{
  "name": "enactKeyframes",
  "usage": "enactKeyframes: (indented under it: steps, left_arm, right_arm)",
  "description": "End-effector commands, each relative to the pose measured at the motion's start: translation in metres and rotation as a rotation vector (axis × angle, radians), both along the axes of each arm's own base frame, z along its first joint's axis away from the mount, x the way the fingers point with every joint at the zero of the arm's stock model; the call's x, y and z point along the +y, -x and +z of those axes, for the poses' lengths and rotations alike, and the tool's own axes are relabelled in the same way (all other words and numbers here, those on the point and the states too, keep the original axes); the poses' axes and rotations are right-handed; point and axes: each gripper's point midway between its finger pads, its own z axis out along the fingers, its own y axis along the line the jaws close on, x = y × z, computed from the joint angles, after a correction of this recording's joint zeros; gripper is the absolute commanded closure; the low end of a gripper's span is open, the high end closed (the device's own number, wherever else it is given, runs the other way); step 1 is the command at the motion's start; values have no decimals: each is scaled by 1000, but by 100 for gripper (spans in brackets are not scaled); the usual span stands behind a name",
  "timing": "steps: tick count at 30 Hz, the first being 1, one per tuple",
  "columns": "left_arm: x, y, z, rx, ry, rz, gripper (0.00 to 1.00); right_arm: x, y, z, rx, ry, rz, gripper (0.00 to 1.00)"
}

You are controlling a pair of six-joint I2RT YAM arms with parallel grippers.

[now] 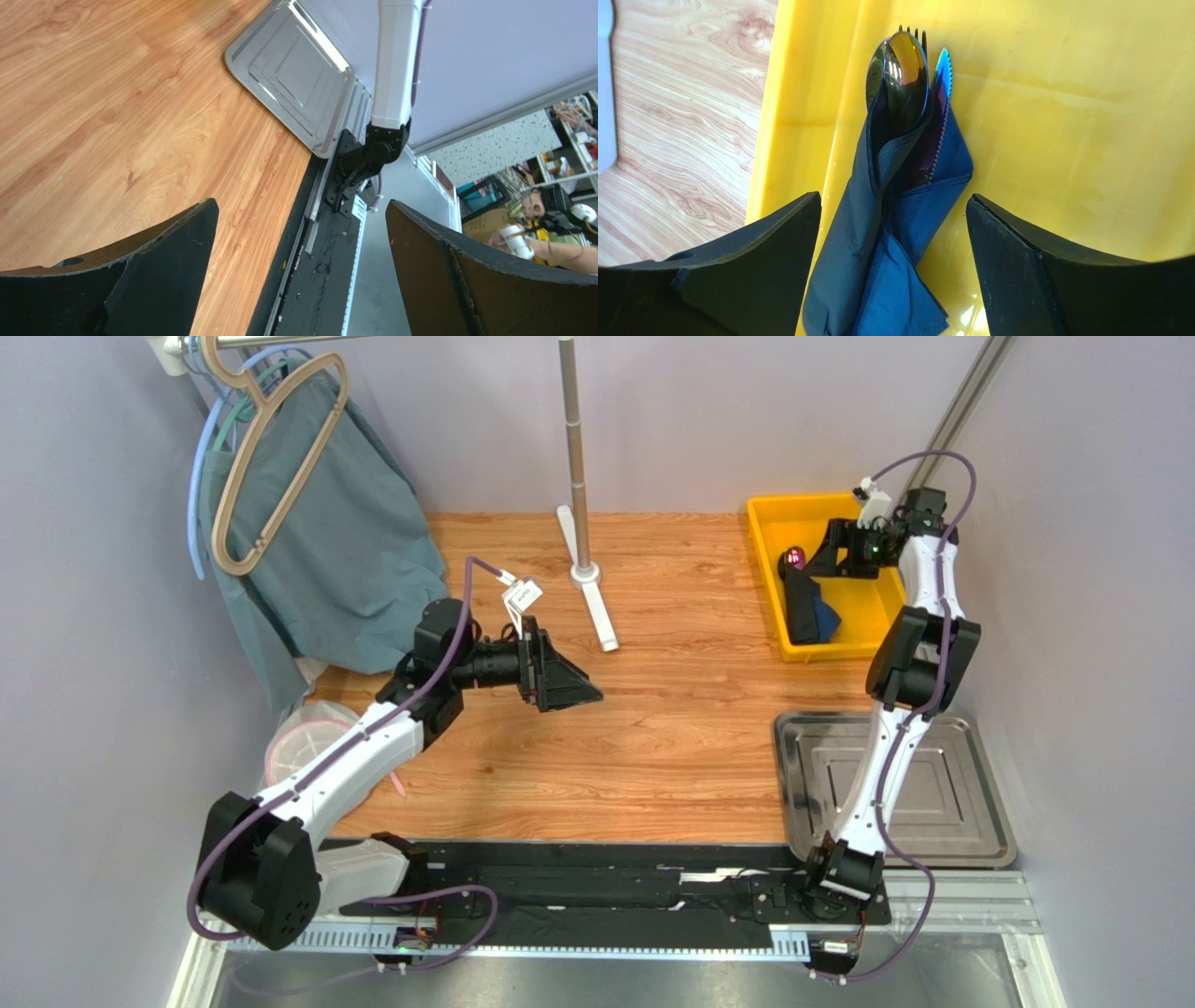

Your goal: Place the utensils on the paper napkin and roll it up

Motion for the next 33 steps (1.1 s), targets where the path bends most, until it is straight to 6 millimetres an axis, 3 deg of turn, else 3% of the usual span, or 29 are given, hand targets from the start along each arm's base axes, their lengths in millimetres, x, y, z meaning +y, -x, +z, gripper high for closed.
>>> enactKeyframes:
  steps: [1,2,3,4,5,6,7,8,9,10,14,15,16,18,21,22,27,29,33]
  left_arm:
    - [10,-15,10,-42,-77,46,1]
    - [14,-19,3,-18,-125,68,1]
    - [18,-27,17,-42,-145,91,1]
    - [25,-26,0,22,-231,101,1]
    - [33,-36,-4,31,-288,150,1]
    - [39,-47,14,3,-305,180,1]
    - [48,-45,-2,64,-382,167,1]
    - [55,-52,-2,71,-422,191,1]
    - [58,-60,14,36,-437,202,1]
    - [70,-61,4,62,-506,209,1]
    - [93,-75,16,-8,-608,287,1]
    - [95,-76,19,-24,-614,295,1]
    - [99,-76,24,-49,-615,309,1]
    - [105,-75,22,-62,-635,330,1]
    - [115,-71,8,-52,-682,361,1]
    - [117,-69,7,-60,-686,370,1]
    - [135,-61,-29,-42,-765,406,1]
    - [139,-59,-32,-54,-779,420,1]
    - [144,-58,-23,-84,-789,443,1]
  right_arm:
    - [-10,-9,97,-192,46,-31,17]
    - [-7,-5,118,-222,45,-33,17]
    - [-5,-1,126,-229,40,-31,15]
    - [-1,4,136,-235,30,-28,15]
    - [3,12,154,-254,27,-26,14]
    - [7,18,164,-257,17,-28,11]
    - [12,26,172,-255,6,-24,10]
    - [17,33,170,-234,-10,-21,9]
    - [23,46,194,-262,-14,-20,7]
    - [30,54,197,-246,-28,-16,6]
    - [64,100,217,-229,-10,11,2]
    - [73,113,197,-170,-14,15,2]
    - [86,130,214,-200,19,19,2]
    - [103,156,191,-133,29,31,1]
    - [131,193,186,-123,72,55,0]
    - [142,212,169,-95,88,68,0]
    - [160,253,124,-16,78,55,0]
    - [163,265,109,21,69,56,0]
    - [161,276,116,-18,83,52,0]
